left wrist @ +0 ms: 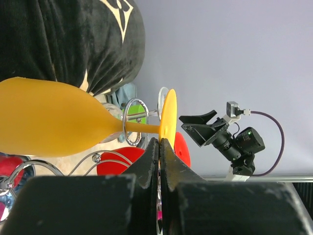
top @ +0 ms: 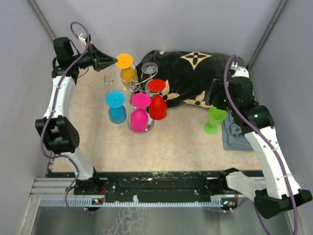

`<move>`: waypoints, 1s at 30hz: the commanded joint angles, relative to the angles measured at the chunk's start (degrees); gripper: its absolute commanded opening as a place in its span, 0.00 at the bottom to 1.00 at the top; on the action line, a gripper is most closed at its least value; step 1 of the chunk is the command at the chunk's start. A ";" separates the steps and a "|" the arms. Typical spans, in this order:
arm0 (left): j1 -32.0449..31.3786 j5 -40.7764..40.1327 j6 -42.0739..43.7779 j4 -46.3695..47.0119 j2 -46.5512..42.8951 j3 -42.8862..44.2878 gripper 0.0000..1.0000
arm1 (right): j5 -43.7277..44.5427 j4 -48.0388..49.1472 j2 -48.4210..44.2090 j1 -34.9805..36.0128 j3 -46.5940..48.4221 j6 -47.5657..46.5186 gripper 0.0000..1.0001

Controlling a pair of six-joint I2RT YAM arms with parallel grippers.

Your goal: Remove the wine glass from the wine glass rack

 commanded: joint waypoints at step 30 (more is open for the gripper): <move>-5.12 0.23 0.38 2.13 -0.40 -1.98 0.00 | 0.42 0.49 -2.68 0.26 -0.22 0.96 0.76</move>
